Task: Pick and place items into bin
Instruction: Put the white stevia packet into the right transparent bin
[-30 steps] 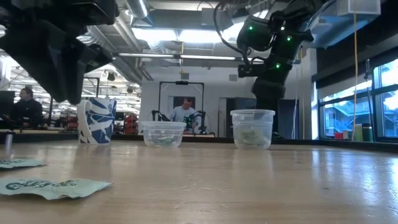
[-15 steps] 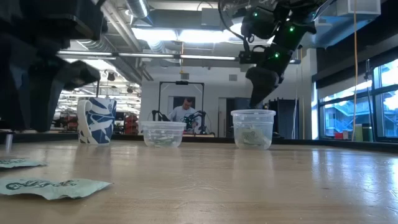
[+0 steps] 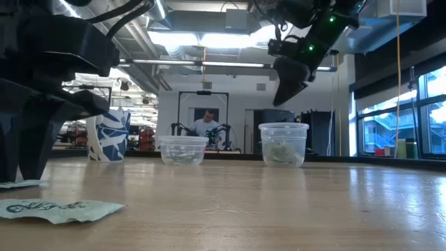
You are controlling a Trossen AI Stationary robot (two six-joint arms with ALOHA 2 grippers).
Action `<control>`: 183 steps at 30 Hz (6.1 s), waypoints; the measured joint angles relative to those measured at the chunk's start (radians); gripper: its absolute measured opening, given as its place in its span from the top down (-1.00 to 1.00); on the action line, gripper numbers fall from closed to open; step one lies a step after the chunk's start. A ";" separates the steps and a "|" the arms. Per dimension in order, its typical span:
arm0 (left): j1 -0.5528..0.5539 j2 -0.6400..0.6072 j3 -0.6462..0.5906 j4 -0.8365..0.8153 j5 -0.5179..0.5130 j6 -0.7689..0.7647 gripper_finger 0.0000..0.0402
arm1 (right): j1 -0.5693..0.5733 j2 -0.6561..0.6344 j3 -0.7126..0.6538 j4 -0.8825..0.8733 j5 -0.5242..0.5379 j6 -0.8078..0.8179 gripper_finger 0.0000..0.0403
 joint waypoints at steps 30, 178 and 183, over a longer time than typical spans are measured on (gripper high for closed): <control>0.046 -0.198 -0.006 -0.007 -0.184 0.116 0.97 | 0.209 -0.010 0.000 0.176 -0.251 -0.108 0.35; -0.012 -0.303 -0.004 -0.288 -0.023 -0.369 0.50 | -0.043 0.128 -0.001 -0.007 -0.182 0.030 0.80; -0.050 -0.271 -0.004 -0.286 -0.035 -0.418 0.50 | -0.043 0.128 -0.001 -0.008 -0.182 0.027 0.71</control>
